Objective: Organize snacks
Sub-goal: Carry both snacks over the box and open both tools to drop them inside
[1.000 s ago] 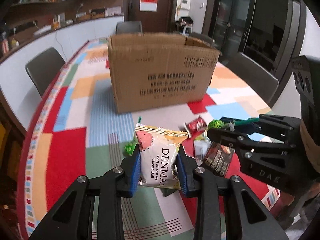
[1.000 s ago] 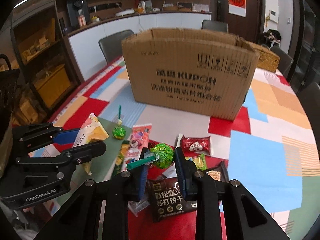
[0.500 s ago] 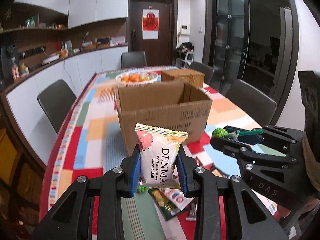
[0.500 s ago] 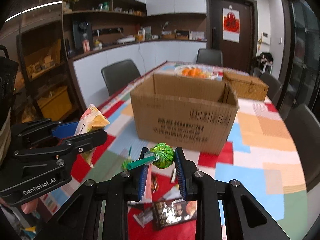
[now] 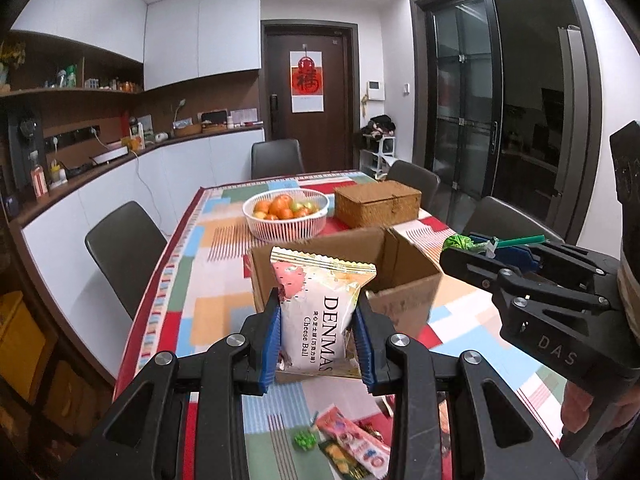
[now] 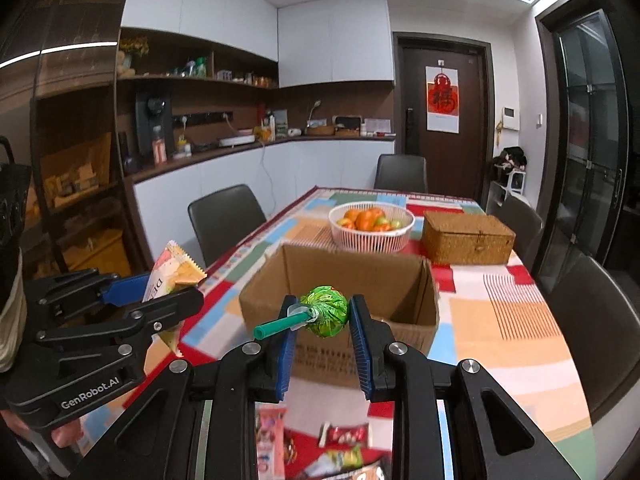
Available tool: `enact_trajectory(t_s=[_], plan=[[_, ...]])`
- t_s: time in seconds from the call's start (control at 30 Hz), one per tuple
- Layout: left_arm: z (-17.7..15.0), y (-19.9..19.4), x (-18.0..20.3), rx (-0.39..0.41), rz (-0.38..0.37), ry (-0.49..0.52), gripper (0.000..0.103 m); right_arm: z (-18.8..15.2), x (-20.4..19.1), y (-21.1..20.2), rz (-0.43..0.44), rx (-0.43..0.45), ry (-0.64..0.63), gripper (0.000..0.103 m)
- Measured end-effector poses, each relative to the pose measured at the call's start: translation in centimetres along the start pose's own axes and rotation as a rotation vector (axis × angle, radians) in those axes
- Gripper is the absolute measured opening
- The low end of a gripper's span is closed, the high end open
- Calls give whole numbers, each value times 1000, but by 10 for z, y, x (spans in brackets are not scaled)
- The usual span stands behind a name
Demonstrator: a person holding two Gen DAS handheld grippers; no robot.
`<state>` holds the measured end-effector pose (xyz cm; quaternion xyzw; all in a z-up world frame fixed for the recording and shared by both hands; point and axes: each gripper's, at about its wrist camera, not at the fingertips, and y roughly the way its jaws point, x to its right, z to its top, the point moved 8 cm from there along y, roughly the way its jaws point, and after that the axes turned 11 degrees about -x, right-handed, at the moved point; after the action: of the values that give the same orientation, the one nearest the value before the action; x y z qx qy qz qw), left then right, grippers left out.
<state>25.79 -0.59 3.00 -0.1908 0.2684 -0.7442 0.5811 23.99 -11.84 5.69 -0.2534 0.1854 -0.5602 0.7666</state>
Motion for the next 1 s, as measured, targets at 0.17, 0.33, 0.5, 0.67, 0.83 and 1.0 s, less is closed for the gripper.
enact_trajectory(t_s=[0.17, 0.33, 0.5, 0.67, 0.83, 1.0], plan=[[22, 17, -12, 4, 22, -4, 33, 20, 4, 16, 3, 5, 5, 27], [38, 40, -20, -25, 7, -6, 33, 38, 12, 41, 16, -18, 24, 27], [50, 76, -26, -91, -31, -27, 33, 46, 22, 66, 17, -52, 48, 27], [53, 112, -32, -174, -53, -67, 32, 52, 31, 97, -2, -106, 55, 27], [55, 137, -35, -225, -50, -96, 35, 52, 41, 123, -24, -152, 64, 27], [51, 132, -43, -212, -2, -105, 53, 49, 52, 139, -76, -195, 84, 56]])
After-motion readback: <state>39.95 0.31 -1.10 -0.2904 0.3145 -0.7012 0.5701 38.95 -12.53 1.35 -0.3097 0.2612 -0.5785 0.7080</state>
